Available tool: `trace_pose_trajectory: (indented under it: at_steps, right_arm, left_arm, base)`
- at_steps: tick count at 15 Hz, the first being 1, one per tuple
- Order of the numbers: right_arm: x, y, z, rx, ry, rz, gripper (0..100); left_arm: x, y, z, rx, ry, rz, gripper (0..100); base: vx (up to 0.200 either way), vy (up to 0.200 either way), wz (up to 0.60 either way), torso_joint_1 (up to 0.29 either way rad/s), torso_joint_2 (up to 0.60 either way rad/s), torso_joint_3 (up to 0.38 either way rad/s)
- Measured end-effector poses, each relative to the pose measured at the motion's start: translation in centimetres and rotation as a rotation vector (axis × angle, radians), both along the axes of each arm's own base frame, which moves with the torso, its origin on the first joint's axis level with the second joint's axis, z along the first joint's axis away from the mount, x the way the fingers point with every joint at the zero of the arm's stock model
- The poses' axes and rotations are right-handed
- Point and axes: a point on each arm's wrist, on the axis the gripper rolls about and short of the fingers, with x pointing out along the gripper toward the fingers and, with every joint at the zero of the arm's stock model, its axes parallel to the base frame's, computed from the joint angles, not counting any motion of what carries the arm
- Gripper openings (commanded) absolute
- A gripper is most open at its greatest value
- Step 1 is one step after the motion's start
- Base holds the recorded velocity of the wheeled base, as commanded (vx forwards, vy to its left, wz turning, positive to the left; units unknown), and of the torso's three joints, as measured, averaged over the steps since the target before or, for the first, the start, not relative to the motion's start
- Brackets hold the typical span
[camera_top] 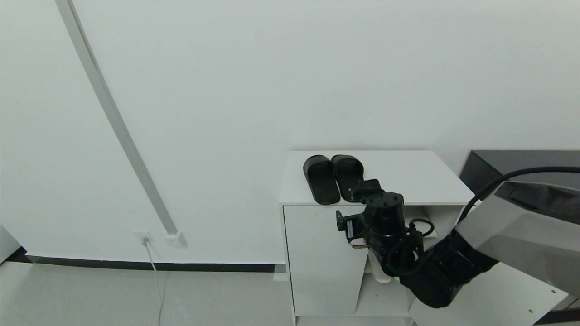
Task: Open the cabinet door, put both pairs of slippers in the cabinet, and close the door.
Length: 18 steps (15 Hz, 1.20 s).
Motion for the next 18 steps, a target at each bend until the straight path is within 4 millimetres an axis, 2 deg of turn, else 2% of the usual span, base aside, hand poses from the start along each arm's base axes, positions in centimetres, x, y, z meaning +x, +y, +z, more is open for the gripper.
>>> trace_pose_trajectory:
  at_steps: [3, 6, 8, 16, 18]
  right_arm:
    - [1.2, 0.9, 3.9, 0.09, 0.066, -0.023, 100]
    - [1.6, 1.2, 5.2, 0.13, 0.038, -0.02, 100]
    - [1.7, 1.4, 5.3, 0.144, 0.02, -0.017, 100]
    - [2.2, 1.8, 2.9, 0.126, 0.042, -0.02, 100]
    - [2.2, 2.1, 2.2, 0.123, 0.045, -0.015, 100]
  left_arm:
    - [0.0, 0.0, 0.0, 0.0, 0.0, 0.0, 0]
    - [0.0, 0.0, 0.0, 0.0, 0.0, 0.0, 0]
    - [0.0, 0.0, 0.0, 0.0, 0.0, -0.001, 0]
    - [0.0, 0.0, 0.0, 0.0, 0.001, 0.0, 0]
    - [0.0, 0.0, 0.0, -0.001, 0.0, 0.001, 0]
  base:
    - [0.0, 0.0, 0.0, 0.0, 0.0, 0.0]
    - [0.2, 0.0, 0.0, 0.001, 0.0, 0.004]
    - [0.2, 0.0, 0.0, -0.005, 0.0, 0.007]
    - [0.2, 0.0, 0.0, 0.008, 0.0, 0.001]
    - [0.0, 0.0, 0.0, 0.0, 0.0, 0.0]
